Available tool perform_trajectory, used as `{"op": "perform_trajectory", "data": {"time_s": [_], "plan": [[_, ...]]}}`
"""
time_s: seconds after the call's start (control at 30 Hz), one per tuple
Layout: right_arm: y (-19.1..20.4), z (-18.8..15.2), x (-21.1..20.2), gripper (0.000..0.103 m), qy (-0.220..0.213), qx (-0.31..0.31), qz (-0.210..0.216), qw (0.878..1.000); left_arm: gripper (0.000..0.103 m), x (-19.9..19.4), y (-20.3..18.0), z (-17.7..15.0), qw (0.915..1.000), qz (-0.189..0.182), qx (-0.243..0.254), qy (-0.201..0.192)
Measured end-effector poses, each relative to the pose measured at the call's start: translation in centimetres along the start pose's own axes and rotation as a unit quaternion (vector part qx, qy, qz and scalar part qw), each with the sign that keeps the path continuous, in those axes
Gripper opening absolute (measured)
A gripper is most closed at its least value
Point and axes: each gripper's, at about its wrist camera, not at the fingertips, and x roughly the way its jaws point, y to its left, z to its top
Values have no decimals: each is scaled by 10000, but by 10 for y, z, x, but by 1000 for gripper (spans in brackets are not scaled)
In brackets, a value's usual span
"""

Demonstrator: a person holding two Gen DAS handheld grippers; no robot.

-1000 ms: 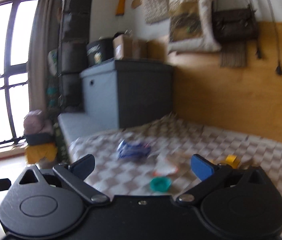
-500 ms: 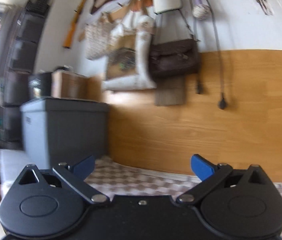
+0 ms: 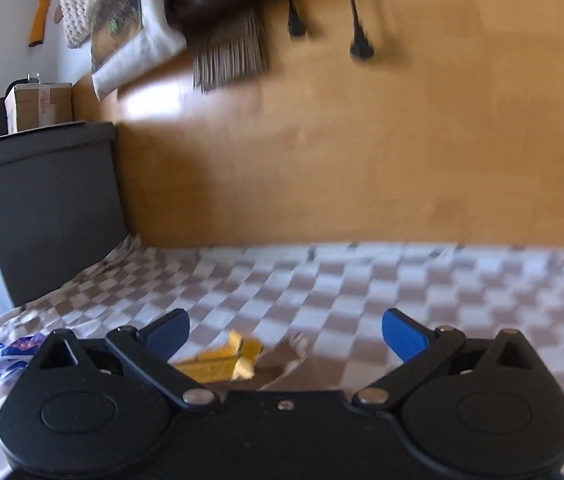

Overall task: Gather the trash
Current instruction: 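Grasp the cardboard piece with the right tool while the left tool grasps the teal cap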

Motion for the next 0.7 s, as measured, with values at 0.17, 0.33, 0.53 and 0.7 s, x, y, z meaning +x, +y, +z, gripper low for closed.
{"op": "perform_trajectory", "data": {"time_s": [0.17,0.33,0.53,0.7], "plan": [[8,-25,24,103,170,-1080,294,9936,103,29,-8,-14,9995,-181,68,238],[21,-35,44,103,476,-1811,392,9815,103,52,-8,-25,9982,-227,65,547],[34,-50,63,103,748,-2709,198,9595,103,74,-5,-36,9956,-354,195,842],[34,-52,69,103,921,-2755,203,9567,88,88,-7,-43,9939,-343,429,956]]}}
